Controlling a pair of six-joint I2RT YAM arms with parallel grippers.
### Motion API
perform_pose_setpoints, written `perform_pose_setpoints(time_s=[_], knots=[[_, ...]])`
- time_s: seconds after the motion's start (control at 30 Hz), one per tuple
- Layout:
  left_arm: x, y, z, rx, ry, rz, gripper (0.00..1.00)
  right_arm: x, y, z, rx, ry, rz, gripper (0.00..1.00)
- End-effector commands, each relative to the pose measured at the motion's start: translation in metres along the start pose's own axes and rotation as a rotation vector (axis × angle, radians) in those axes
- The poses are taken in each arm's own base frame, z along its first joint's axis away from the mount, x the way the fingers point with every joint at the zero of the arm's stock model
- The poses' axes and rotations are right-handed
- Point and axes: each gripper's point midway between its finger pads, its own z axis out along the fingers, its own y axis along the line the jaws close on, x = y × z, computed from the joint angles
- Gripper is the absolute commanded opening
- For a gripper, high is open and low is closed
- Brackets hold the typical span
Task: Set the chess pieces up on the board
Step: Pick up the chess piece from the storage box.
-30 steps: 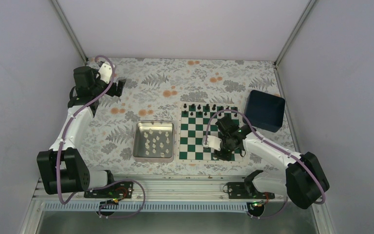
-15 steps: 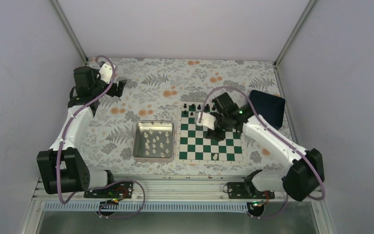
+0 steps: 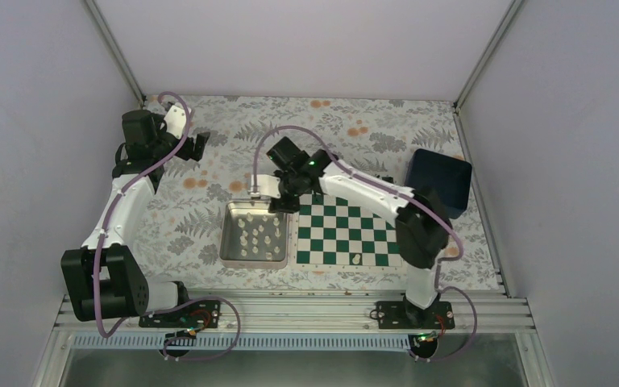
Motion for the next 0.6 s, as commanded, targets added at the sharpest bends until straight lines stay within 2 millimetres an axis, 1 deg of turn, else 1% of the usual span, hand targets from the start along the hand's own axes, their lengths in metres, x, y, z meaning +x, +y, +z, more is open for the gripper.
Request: perform_pose_setpoints(time_s=[0.0,0.17,0.3,0.4,0.57], knots=[[-0.015,0.002,-0.008,-0.008,-0.039,0.014,1.0,-0.029,-0.012,0.021,0.005,-0.035,-0.022,0.5],[-0.016,0.001,-0.009,-0.006,-0.05,0.017,1.0,-0.039,-0.015,0.049,-0.019,-0.031,-0.027,0.5],[-0.018,-0.002,-0.009,0.013,-0.057,0.015,1.0,-0.044,-0.015,0.064,-0.043,-0.034,-0.03,0.46],[-0.017,-0.004,-0.008,0.028,-0.06,0.014,1.0,-0.048,-0.011,0.071,-0.059,-0.038,-0.039,0.44],[-0.02,-0.005,-0.009,0.03,-0.068,0.015,1.0,-0.047,-0.01,0.084,-0.07,-0.031,-0.039,0.41]])
